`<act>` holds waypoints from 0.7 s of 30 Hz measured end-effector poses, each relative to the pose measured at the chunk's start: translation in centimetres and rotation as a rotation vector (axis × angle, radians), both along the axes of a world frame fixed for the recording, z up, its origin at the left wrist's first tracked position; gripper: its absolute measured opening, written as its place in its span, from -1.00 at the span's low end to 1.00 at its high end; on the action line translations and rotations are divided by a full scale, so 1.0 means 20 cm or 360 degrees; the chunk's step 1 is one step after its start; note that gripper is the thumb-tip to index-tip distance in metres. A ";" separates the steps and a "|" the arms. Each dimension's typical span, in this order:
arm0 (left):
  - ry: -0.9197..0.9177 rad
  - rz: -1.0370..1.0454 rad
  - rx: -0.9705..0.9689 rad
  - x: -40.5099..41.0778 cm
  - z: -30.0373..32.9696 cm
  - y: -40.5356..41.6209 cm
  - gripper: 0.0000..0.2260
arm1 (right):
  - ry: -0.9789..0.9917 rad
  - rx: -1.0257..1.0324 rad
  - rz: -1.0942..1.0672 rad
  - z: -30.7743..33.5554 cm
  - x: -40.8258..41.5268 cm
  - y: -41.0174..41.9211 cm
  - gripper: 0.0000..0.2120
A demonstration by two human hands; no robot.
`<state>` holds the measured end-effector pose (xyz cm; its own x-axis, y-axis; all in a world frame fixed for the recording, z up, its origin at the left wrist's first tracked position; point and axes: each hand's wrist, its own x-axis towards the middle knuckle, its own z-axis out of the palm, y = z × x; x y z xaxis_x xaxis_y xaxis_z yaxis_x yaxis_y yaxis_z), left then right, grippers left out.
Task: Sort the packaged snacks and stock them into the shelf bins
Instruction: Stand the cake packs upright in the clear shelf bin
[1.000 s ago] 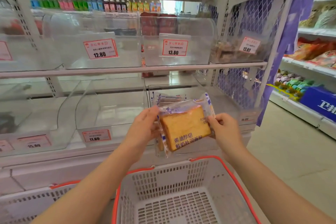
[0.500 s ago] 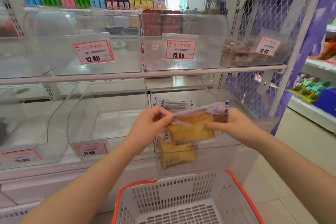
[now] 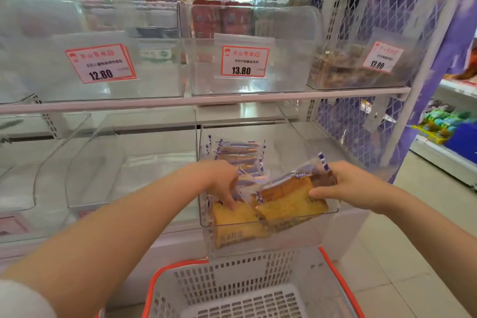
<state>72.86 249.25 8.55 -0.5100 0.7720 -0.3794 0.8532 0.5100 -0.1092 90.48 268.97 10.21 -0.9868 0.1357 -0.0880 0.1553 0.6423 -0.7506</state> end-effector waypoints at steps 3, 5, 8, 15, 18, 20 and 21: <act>-0.0148 0.0021 -0.0046 0.00 -0.03 0.03 -0.46 | -0.0065 -0.0042 0.0052 -0.01 0.00 -0.01 -0.76; -0.0124 -0.0071 -0.0073 0.02 -0.07 0.04 -0.51 | -0.0091 -0.0075 0.0124 -0.02 -0.01 -0.02 -0.76; -0.0105 -0.0137 -0.0027 0.00 -0.07 0.04 -0.74 | -0.0122 -0.0086 0.0136 -0.04 -0.05 -0.03 -0.77; -0.0005 0.0043 0.0420 -0.08 0.07 0.02 -0.74 | -0.0159 -0.0309 -0.0163 -0.22 -0.21 -0.17 -0.78; -0.0039 -0.0044 0.0114 -0.06 0.06 0.00 -0.65 | -0.0256 0.0201 -0.0168 -0.27 -0.26 -0.22 -0.56; -0.0060 -0.0107 0.0073 -0.03 0.02 -0.01 -0.47 | -0.0318 0.0423 -0.0243 -0.27 -0.25 -0.21 -0.23; -0.0119 -0.0124 0.0192 -0.01 0.01 -0.01 -0.39 | -0.0342 0.0321 -0.0259 -0.26 -0.24 -0.20 -0.09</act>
